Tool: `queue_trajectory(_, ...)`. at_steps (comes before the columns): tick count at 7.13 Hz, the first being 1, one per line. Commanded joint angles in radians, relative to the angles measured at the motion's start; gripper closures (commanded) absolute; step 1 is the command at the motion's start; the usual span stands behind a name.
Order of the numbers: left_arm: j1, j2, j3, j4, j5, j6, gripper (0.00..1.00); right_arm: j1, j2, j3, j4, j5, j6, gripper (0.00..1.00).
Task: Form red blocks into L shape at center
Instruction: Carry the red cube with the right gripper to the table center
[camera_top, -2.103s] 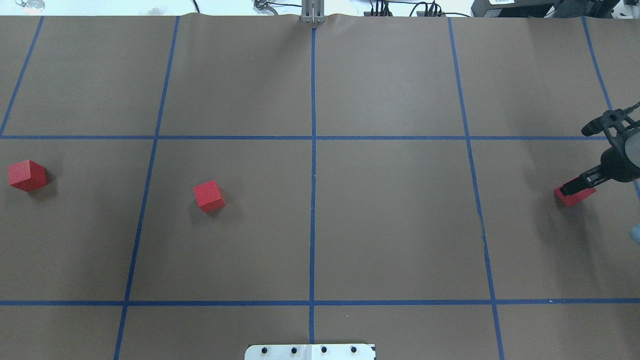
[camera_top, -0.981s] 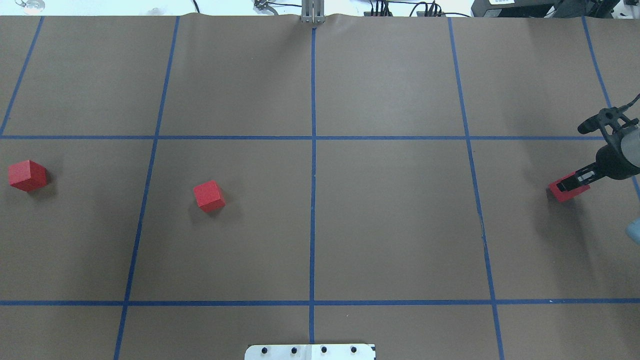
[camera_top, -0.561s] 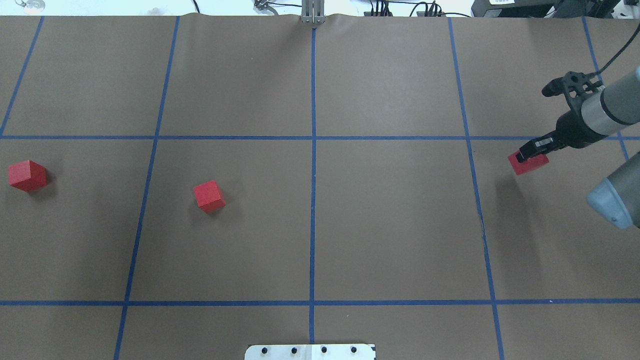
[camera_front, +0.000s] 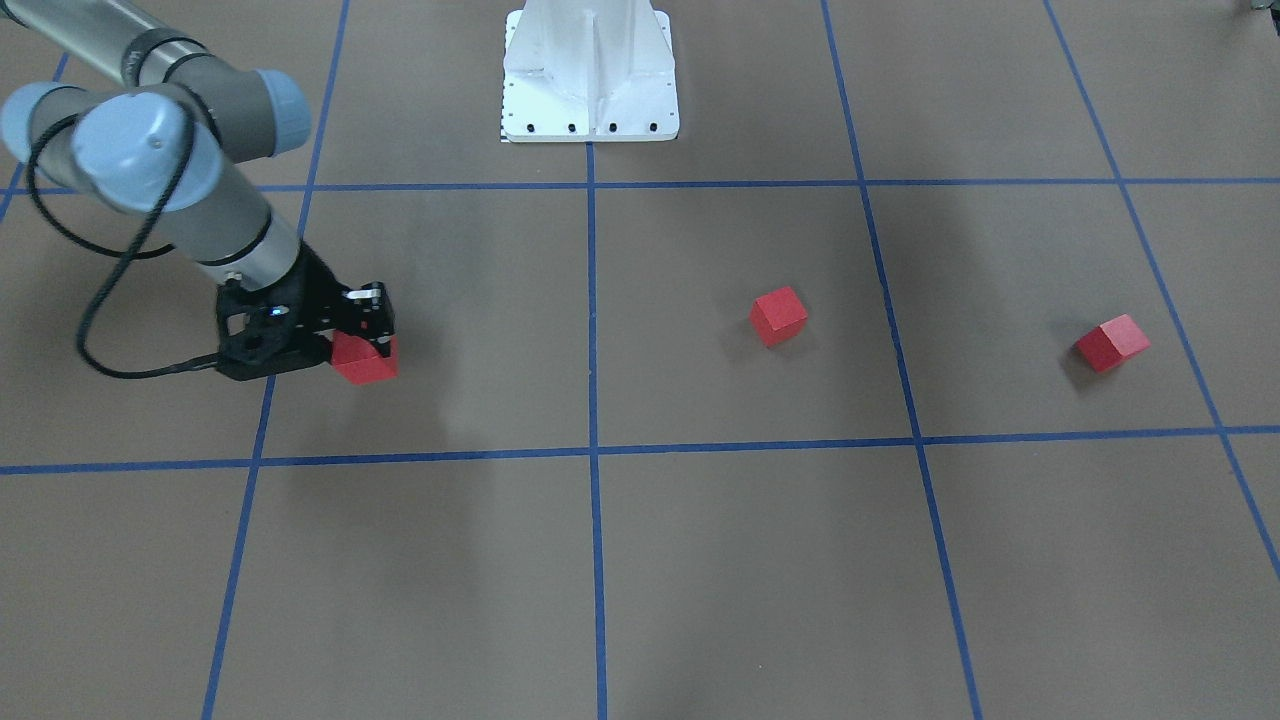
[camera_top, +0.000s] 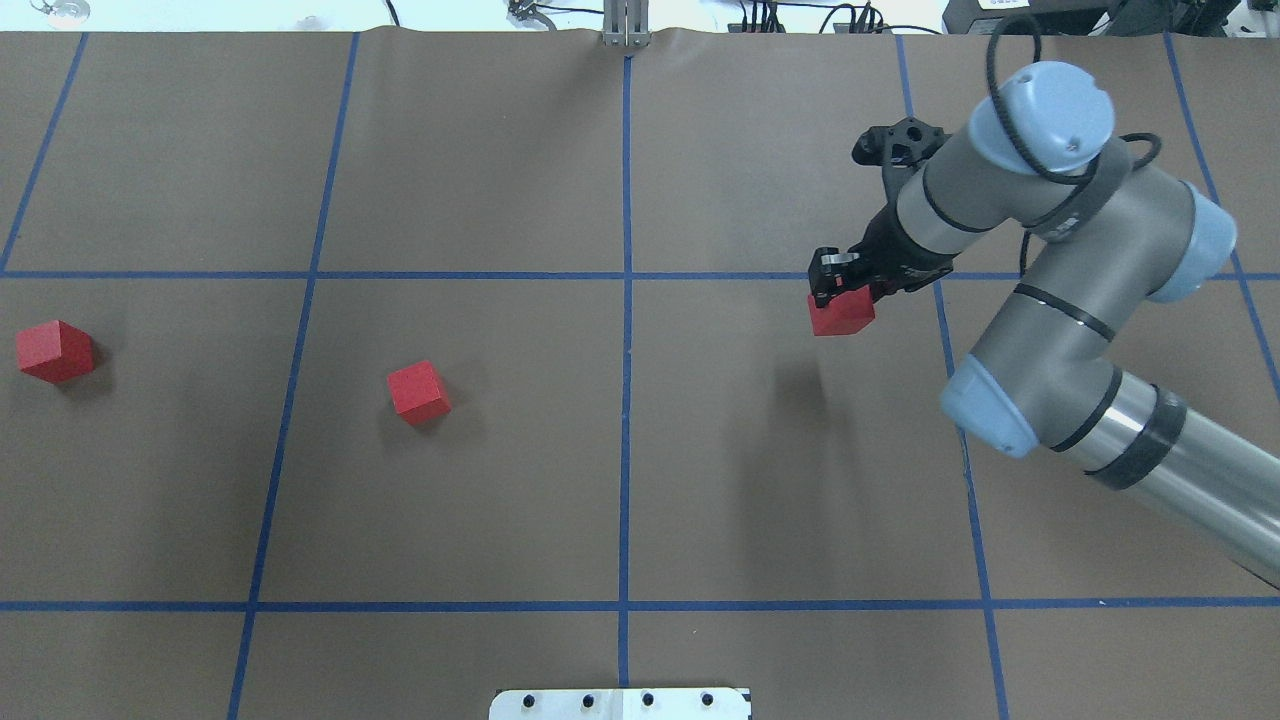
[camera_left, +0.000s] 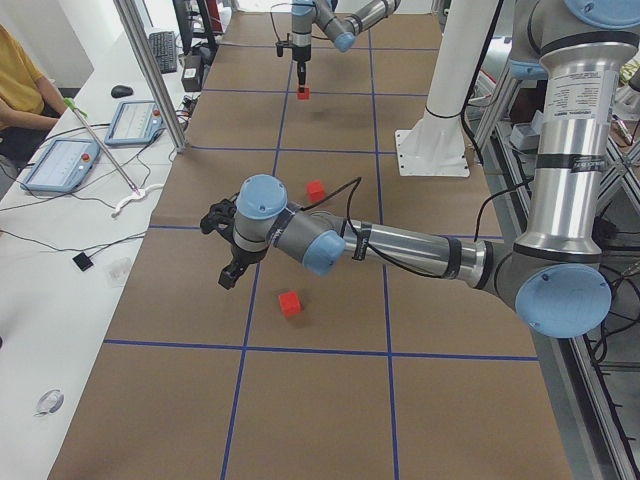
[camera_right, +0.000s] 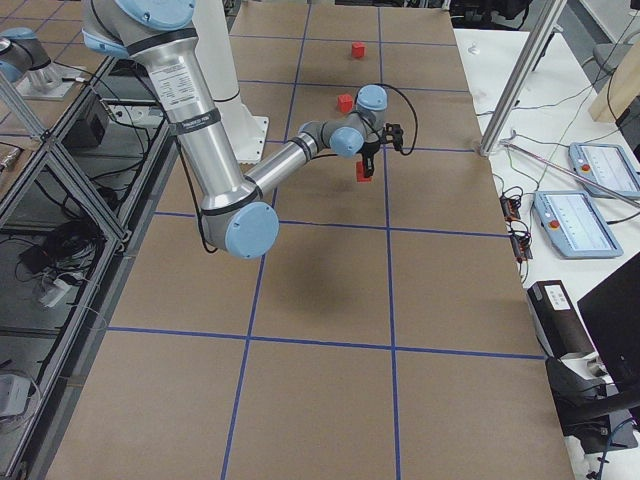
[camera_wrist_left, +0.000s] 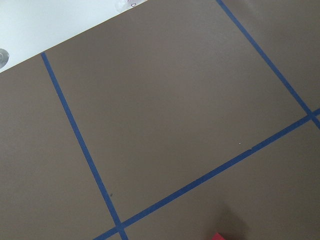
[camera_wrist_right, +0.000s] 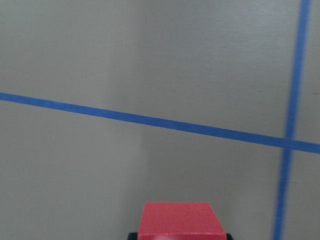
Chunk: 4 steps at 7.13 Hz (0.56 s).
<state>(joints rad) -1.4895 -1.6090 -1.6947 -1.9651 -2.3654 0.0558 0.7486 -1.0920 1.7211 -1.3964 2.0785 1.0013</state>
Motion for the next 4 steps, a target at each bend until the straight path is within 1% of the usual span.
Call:
queue_trajectory(1, 0.000, 0.000, 0.003, 0.000, 0.000, -0.001, 0.00, -0.170, 0.145, -0.008, -0.109, -0.179, 0.193, 1.00)
queue_trajectory(3, 0.000, 0.000, 0.007, 0.000, 0.000, 0.001, 0.00, -0.260, 0.220, -0.020, -0.199, -0.228, 0.267, 1.00)
queue_trajectory(4, 0.000, 0.000, 0.007, 0.000, 0.000, -0.001, 0.00, -0.285, 0.262, -0.072, -0.199, -0.238, 0.301, 1.00)
